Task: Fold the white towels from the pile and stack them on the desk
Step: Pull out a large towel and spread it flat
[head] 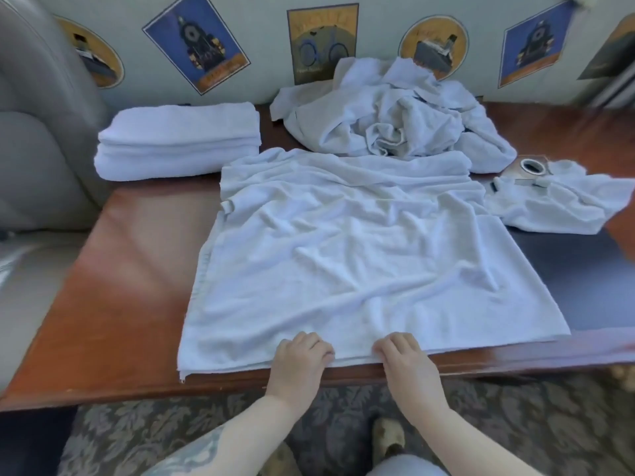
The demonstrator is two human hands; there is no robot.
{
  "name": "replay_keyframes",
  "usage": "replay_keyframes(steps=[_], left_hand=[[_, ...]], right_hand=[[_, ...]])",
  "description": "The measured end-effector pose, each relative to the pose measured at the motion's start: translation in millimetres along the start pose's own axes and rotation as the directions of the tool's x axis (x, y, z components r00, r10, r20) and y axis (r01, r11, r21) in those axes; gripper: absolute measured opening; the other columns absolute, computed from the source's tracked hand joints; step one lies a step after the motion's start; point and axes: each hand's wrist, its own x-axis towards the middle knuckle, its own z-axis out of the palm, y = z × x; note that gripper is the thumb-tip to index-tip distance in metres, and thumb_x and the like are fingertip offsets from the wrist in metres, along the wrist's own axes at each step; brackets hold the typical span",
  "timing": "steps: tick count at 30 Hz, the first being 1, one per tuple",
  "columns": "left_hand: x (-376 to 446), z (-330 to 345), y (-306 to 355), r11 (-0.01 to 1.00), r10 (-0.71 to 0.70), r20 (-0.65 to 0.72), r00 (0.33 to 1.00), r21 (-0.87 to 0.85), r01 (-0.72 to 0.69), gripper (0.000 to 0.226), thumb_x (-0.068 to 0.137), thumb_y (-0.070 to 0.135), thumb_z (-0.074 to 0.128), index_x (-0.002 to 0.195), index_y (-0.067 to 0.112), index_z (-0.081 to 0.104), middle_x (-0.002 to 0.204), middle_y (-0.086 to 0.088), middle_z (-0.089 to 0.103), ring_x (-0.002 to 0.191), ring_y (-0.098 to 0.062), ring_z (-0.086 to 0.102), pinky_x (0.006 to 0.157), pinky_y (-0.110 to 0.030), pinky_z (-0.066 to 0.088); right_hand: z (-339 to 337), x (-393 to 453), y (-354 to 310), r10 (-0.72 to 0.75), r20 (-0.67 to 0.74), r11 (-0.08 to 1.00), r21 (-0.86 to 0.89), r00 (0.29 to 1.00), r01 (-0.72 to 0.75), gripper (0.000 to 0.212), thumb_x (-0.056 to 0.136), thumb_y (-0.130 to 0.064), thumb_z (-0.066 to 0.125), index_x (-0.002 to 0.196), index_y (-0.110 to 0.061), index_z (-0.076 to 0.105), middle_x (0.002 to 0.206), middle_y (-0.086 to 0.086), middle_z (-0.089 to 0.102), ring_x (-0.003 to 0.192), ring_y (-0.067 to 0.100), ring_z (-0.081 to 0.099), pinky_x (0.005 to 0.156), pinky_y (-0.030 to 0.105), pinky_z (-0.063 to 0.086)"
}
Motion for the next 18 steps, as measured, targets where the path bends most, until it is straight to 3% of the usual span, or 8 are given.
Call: replay_keyframes(steps=[2, 4, 9, 13, 16, 18], left_hand=[[1, -1, -8, 1.000, -0.016, 0.064, 0.998, -0.026, 0.017, 0.014, 0.098, 0.029, 0.055, 0.098, 0.024, 0.068, 0.099, 0.011, 0.062, 0.100, -0.013, 0.057, 0.080, -0.032, 0.043], [5, 0, -14, 1.000, -0.005, 0.083, 0.997, -0.027, 0.007, 0.020, 0.099, 0.041, 0.048, 0.105, 0.028, 0.063, 0.107, 0.015, 0.058, 0.107, -0.008, 0.050, 0.083, -0.028, 0.036], [6, -1, -8, 0.996, -0.076, 0.133, 0.988, 0.060, 0.069, 0.022, 0.099, 0.046, 0.044, 0.109, 0.032, 0.058, 0.112, 0.016, 0.055, 0.110, -0.005, 0.046, 0.084, -0.027, 0.034], [12, 0, -4, 0.984, -0.109, 0.156, 0.982, 0.155, 0.084, 0.024, 0.104, 0.042, 0.033, 0.113, 0.031, 0.052, 0.114, 0.016, 0.052, 0.111, -0.008, 0.046, 0.083, -0.028, 0.036], [9, 2, 5, 0.962, -0.115, 0.130, 0.985, 0.263, 0.077, 0.018, 0.104, 0.034, 0.035, 0.107, 0.028, 0.052, 0.104, 0.011, 0.051, 0.099, -0.014, 0.049, 0.076, -0.030, 0.035], [1, 3, 9, 0.950, -0.023, 0.081, 0.996, 0.312, -0.004, 0.020, 0.097, 0.028, 0.041, 0.089, 0.025, 0.059, 0.085, 0.007, 0.052, 0.079, -0.017, 0.053, 0.064, -0.031, 0.040]], right_hand=[[0, 2, -4, -0.006, 0.023, 0.999, -0.040, 1.000, 0.007, 0.041, 0.052, -0.001, 0.089, 0.078, -0.021, 0.064, 0.078, -0.009, 0.058, 0.073, 0.015, 0.058, 0.049, 0.014, 0.028], [-1, 5, -1, -0.022, 0.007, 0.998, -0.061, 1.000, 0.023, 0.030, 0.062, -0.015, 0.088, 0.079, -0.025, 0.064, 0.077, -0.012, 0.058, 0.071, 0.012, 0.058, 0.050, 0.015, 0.035], [4, 15, 5, -0.139, 0.032, 0.979, -0.143, 0.990, 0.142, 0.030, 0.061, -0.012, 0.088, 0.073, -0.020, 0.063, 0.068, -0.007, 0.054, 0.062, 0.018, 0.054, 0.050, 0.025, 0.042], [2, 21, 3, -0.158, 0.041, 0.971, -0.176, 0.987, 0.163, 0.023, 0.065, -0.026, 0.084, 0.074, -0.020, 0.064, 0.068, -0.006, 0.056, 0.060, 0.017, 0.054, 0.047, 0.029, 0.047], [4, 23, -1, -0.215, 0.050, 0.953, -0.206, 0.975, 0.220, 0.024, 0.061, -0.021, 0.081, 0.077, -0.020, 0.063, 0.070, -0.005, 0.055, 0.062, 0.018, 0.054, 0.051, 0.030, 0.047], [8, 25, -6, -0.263, 0.034, 0.939, -0.220, 0.964, 0.264, 0.026, 0.054, -0.012, 0.079, 0.070, -0.019, 0.060, 0.066, -0.005, 0.052, 0.059, 0.019, 0.051, 0.050, 0.030, 0.043]])
